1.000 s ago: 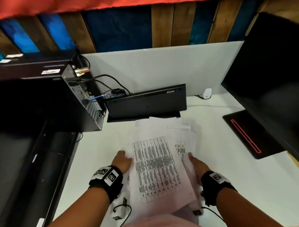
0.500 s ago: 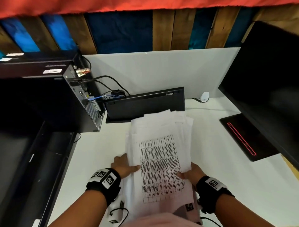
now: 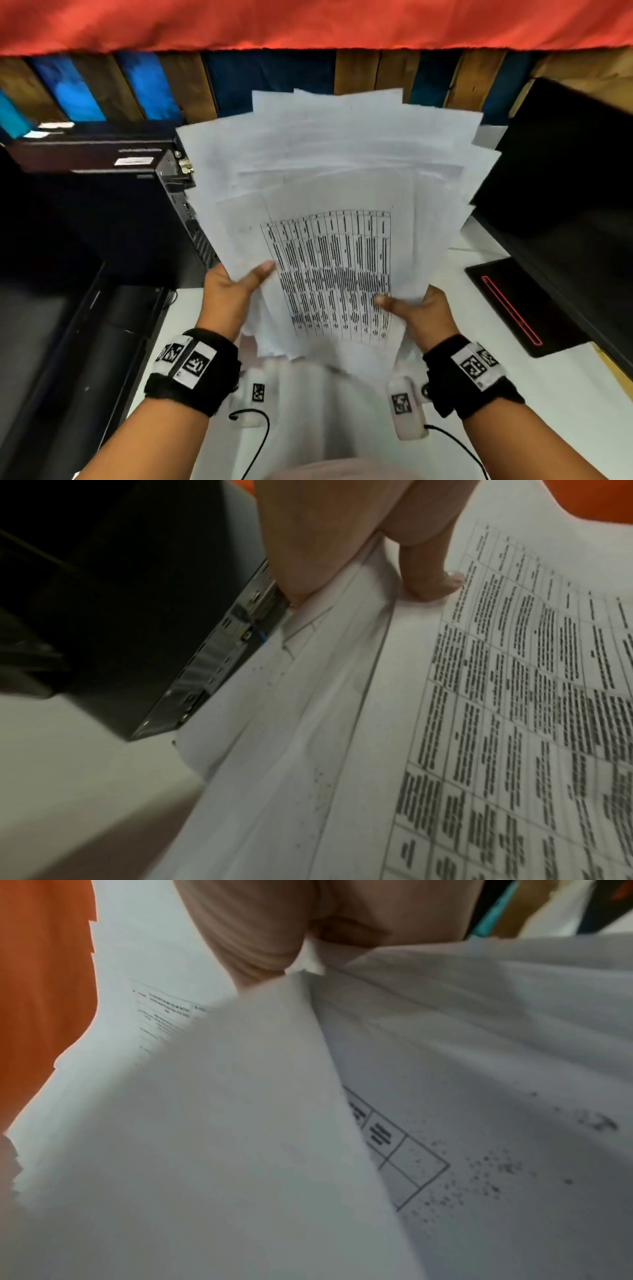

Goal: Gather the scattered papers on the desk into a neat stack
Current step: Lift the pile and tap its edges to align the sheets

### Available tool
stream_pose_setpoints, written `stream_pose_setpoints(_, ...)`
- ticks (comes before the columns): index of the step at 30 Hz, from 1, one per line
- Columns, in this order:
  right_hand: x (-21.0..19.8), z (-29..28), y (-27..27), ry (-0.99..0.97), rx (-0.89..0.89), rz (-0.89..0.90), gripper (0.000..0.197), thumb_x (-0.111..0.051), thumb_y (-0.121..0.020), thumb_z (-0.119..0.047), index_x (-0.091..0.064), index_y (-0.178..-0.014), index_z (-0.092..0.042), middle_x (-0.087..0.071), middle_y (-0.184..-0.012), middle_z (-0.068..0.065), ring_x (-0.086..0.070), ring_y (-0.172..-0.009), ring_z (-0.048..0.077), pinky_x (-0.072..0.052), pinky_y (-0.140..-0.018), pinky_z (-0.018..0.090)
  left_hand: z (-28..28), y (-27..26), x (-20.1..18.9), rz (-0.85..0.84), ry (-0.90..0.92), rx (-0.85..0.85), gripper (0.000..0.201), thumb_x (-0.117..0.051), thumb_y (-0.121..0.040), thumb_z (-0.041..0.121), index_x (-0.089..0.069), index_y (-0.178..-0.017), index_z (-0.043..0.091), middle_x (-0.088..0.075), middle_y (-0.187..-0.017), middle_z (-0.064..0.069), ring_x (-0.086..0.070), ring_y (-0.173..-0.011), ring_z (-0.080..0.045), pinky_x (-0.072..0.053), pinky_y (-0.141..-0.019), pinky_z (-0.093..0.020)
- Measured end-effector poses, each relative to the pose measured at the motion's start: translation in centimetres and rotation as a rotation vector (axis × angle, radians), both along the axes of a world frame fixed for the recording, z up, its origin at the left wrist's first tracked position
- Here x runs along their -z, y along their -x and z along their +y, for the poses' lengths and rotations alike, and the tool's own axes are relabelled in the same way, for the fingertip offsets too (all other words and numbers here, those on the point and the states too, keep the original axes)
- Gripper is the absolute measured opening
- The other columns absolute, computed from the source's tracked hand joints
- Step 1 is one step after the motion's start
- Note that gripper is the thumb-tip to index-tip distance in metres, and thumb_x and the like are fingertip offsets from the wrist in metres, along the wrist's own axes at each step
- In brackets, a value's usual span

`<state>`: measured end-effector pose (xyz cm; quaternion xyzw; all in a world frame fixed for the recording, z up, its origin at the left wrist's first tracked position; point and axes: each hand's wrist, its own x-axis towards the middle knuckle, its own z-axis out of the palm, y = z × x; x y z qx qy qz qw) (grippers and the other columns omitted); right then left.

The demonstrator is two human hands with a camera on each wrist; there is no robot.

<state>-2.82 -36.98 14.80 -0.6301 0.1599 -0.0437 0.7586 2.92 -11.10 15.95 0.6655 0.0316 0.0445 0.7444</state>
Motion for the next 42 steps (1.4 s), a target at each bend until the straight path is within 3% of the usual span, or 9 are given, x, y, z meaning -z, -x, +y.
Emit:
stream_pose_setpoints(4, -2.6, 0.2, -0.1, 0.164, -0.040, -0.021, 0.037, -0.080, -0.066, 0.005, -0.049, -0.065, -0.015, -0.057, -0.046, -0.012, -0.056, -0.044, -0.005, -0.040, -0.046, 0.007, 0.5, -0.2, -0.8, -0.045, 0.026, 0.008, 0.018, -0.069, -0.083, 0.004, -0.071, -0.090, 0.020, -0.077, -0.083, 0.010, -0.073, -0.080, -0.006, -0.057, -0.067, -0.018)
stream_pose_setpoints(7, -1.2, -0.2, -0.5, 0.190, -0.150, 0.006, 0.031, -0.082, -0.063, 0.007, -0.068, -0.089, -0.005, -0.074, -0.076, -0.006, -0.070, -0.069, -0.002, -0.055, -0.062, 0.011, 0.9, -0.1, 0.3, 0.026, -0.014, 0.038, 0.027, -0.075, -0.076, 0.004, -0.070, -0.101, 0.012, -0.078, -0.093, 0.004, -0.073, -0.091, -0.014, -0.058, -0.085, -0.033)
stream_pose_setpoints(10, -1.0, 0.7, -0.8, 0.181, -0.133, 0.029, 0.027, -0.077, -0.070, 0.006, -0.068, -0.093, -0.004, -0.072, -0.066, -0.012, -0.070, -0.068, -0.001, -0.053, -0.057, 0.008, 0.6, 0.3, 1.1, 0.066, 0.019, 0.061, 0.059, -0.086, -0.061, 0.019, -0.066, -0.115, 0.006, -0.075, -0.107, -0.005, -0.071, -0.102, -0.021, -0.052, -0.096, -0.044)
stream_pose_setpoints(16, -1.7, 0.2, -1.5, 0.167, 0.043, -0.023, 0.041, -0.090, -0.059, -0.020, -0.059, -0.082, -0.005, -0.070, -0.068, -0.002, -0.067, -0.065, 0.011, -0.055, -0.075, 0.033, 0.5, -0.1, -0.6, -0.039, 0.084, 0.075, 0.045, -0.080, -0.059, 0.011, -0.067, -0.102, 0.016, -0.077, -0.093, 0.005, -0.072, -0.092, -0.011, -0.056, -0.075, -0.017)
stream_pose_setpoints(19, -2.1, -0.5, -1.3, 0.139, -0.049, -0.080, 0.055, -0.092, -0.047, -0.024, -0.070, -0.093, -0.003, -0.076, -0.089, 0.011, -0.072, -0.090, 0.028, -0.058, -0.083, 0.033, 1.3, -0.3, -0.6, -0.100, 0.052, 0.175, 0.064, -0.092, -0.048, 0.020, -0.066, -0.106, 0.019, -0.076, -0.102, 0.000, -0.071, -0.098, -0.014, -0.056, -0.082, -0.022)
stream_pose_setpoints(26, -2.8, -0.6, -2.0, 0.034, -0.235, -0.232, 0.066, -0.094, -0.041, -0.007, -0.070, -0.101, -0.018, -0.076, -0.102, 0.005, -0.070, -0.103, 0.021, -0.057, -0.083, 0.029, 0.9, -0.4, -1.2, -0.085, 0.082, 0.352, 0.079, -0.095, -0.038, 0.028, -0.068, -0.111, 0.019, -0.072, -0.114, -0.008, -0.068, -0.108, -0.020, -0.055, -0.085, -0.027)
stream_pose_setpoints(30, -1.8, -1.8, -1.5, 0.053, -0.258, -0.116, 0.077, -0.098, -0.026, -0.030, -0.072, -0.097, -0.013, -0.076, -0.099, 0.011, -0.071, -0.098, 0.027, -0.057, -0.088, 0.037, 2.1, -0.3, -0.8, -0.032, 0.061, 0.310, 0.090, -0.097, -0.029, 0.036, -0.065, -0.110, 0.013, -0.075, -0.106, -0.004, -0.071, -0.100, -0.018, -0.058, -0.083, -0.028)
stream_pose_setpoints(34, -1.7, 0.6, -1.0, 0.173, -0.208, -0.114, 0.076, -0.094, -0.047, -0.012, -0.063, -0.116, -0.017, -0.074, -0.108, -0.001, -0.068, -0.105, 0.012, -0.055, -0.091, 0.029, 0.5, 0.8, -0.6, -0.003, 0.033, 0.312, 0.078, -0.096, -0.039, 0.023, -0.066, -0.111, 0.017, -0.075, -0.108, -0.005, -0.070, -0.104, -0.019, -0.056, -0.089, -0.031)
stream_pose_setpoints(42, -5.9, 2.8, -0.4, 0.234, 0.029, -0.368, 0.031, -0.074, -0.078, -0.002, -0.069, -0.095, -0.028, -0.076, -0.096, -0.010, -0.071, -0.091, 0.003, -0.055, -0.081, 0.016, -1.6, 1.4, -4.5, -0.202, 0.002, 0.037, 0.036, -0.073, -0.080, 0.003, -0.066, -0.115, 0.010, -0.075, -0.106, 0.000, -0.071, -0.101, -0.012, -0.055, -0.086, -0.023)
